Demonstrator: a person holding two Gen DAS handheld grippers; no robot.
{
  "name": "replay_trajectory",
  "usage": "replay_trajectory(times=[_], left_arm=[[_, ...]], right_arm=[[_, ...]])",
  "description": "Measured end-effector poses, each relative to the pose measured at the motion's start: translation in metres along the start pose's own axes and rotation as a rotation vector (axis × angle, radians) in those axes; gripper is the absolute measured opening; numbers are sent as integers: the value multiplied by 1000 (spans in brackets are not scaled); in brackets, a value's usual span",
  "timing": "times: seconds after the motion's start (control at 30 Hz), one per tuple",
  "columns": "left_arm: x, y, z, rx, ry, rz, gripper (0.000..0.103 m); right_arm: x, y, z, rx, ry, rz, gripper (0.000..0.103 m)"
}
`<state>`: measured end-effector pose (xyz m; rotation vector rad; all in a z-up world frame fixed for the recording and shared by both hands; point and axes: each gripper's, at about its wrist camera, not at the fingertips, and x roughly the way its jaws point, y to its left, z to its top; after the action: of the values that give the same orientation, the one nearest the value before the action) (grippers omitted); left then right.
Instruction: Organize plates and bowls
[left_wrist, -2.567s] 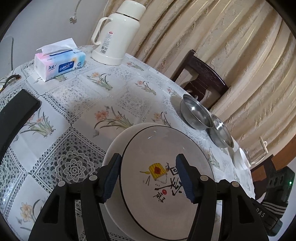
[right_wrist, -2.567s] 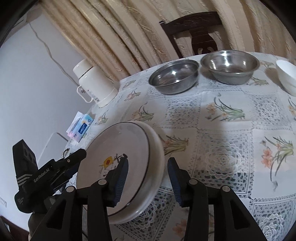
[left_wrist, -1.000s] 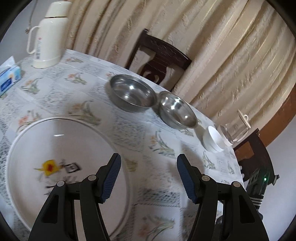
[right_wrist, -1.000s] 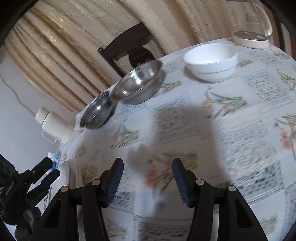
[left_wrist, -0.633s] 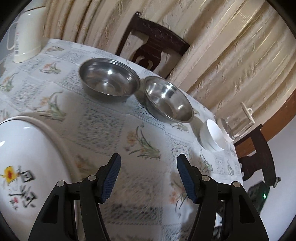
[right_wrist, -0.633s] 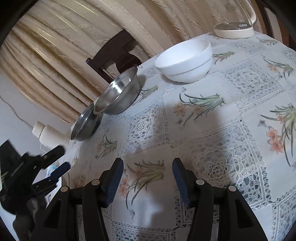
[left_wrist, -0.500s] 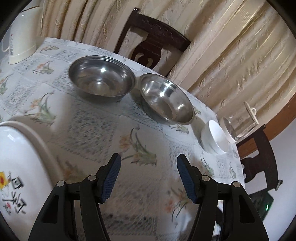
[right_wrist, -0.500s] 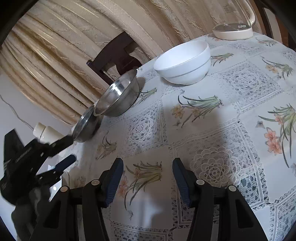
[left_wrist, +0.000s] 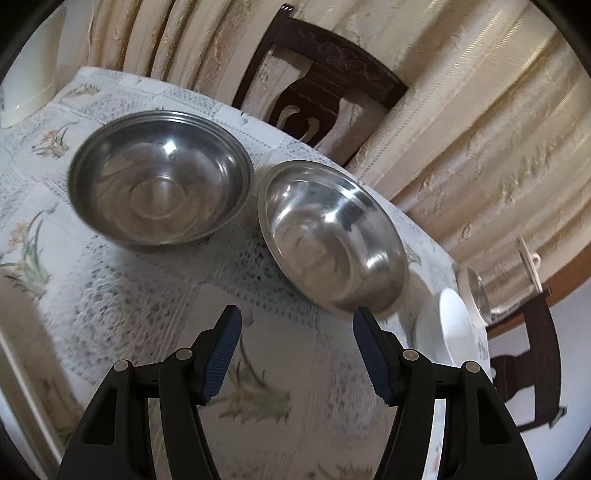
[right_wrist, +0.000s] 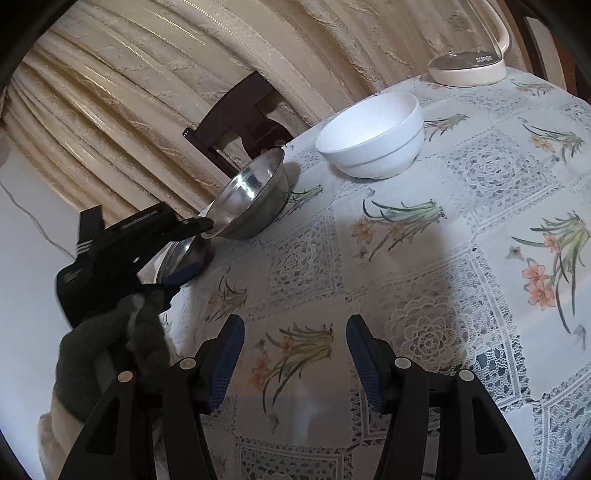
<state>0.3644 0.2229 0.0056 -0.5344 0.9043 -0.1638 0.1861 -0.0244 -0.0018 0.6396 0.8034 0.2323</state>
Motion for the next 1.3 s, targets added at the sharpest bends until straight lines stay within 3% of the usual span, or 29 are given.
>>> replay_trajectory(times=[0.33,0.5,0.7,1.3], left_arm=[[34,-10,18,26,-14,48,62],[49,-12,21,30,4,74,33],[49,-5,21,16,-8,93,16],[3,1,-36,49,64,38,15]], right_arm=[[6,6,-2,-20,15,0,61],[6,5,-1,-14,18,-3,61],[6,6,-1,-16,17,-2,61],[-3,2,3,-5,-42,-17,61]])
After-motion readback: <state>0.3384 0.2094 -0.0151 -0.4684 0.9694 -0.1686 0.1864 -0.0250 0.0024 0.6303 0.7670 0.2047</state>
